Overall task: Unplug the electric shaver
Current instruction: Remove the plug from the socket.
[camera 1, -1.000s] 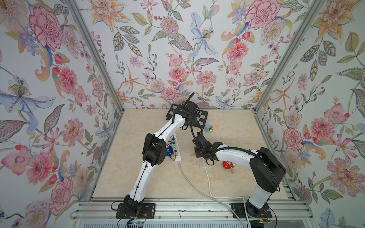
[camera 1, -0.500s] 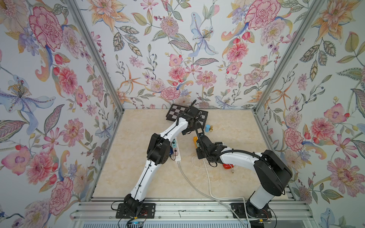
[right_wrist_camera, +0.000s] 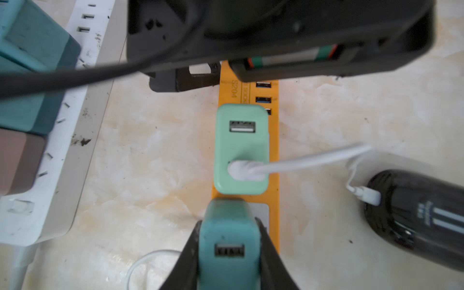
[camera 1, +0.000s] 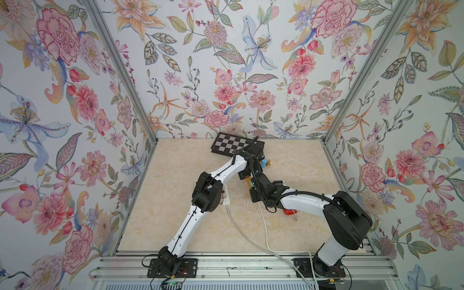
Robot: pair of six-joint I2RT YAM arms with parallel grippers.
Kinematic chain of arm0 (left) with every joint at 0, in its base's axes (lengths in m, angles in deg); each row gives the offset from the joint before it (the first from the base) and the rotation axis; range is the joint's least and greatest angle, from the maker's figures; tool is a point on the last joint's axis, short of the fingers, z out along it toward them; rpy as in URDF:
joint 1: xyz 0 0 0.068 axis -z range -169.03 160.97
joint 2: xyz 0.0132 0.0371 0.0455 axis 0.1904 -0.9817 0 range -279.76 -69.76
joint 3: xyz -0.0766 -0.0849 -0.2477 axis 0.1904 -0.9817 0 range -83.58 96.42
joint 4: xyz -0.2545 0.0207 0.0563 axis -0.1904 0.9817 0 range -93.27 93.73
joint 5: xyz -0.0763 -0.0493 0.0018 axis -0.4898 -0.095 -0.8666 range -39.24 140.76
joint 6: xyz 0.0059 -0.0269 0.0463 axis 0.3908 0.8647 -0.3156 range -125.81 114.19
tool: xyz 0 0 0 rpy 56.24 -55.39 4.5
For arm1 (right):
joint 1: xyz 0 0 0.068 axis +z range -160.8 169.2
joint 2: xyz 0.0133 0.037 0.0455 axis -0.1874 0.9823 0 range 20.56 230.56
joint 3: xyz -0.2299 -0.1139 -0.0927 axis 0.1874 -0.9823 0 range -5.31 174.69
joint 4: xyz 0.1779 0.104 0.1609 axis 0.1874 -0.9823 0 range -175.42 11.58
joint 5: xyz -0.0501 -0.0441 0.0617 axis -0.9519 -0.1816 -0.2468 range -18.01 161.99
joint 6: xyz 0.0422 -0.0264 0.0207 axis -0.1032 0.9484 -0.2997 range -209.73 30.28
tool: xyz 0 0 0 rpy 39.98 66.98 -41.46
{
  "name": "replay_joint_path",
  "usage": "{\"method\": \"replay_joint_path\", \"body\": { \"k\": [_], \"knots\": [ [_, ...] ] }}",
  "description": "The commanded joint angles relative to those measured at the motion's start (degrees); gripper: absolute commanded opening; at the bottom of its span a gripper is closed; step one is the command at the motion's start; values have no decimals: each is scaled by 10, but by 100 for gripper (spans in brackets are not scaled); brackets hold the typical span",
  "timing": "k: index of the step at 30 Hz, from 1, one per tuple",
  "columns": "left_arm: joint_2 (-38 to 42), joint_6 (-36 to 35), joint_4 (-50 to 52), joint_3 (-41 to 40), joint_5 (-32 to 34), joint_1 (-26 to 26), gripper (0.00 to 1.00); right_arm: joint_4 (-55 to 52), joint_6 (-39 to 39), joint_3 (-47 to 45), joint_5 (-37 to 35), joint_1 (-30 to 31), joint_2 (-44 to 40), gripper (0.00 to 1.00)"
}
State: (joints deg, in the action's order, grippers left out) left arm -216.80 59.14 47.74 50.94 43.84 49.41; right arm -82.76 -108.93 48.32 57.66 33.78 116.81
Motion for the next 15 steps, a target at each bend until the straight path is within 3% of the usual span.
{"method": "replay_joint_path", "body": {
  "k": [1, 6, 15],
  "knots": [
    [-17, 12, 26, -12, -4, 1, 84, -7, 10, -17, 10, -3, -1, 29],
    [-37, 22, 27, -1, -20, 2, 73, -4, 10, -21, 11, -2, 0, 29],
    [-46, 20, 60, 13, -35, 15, 73, 6, 15, -25, 4, 3, 3, 28]
  ]
}}
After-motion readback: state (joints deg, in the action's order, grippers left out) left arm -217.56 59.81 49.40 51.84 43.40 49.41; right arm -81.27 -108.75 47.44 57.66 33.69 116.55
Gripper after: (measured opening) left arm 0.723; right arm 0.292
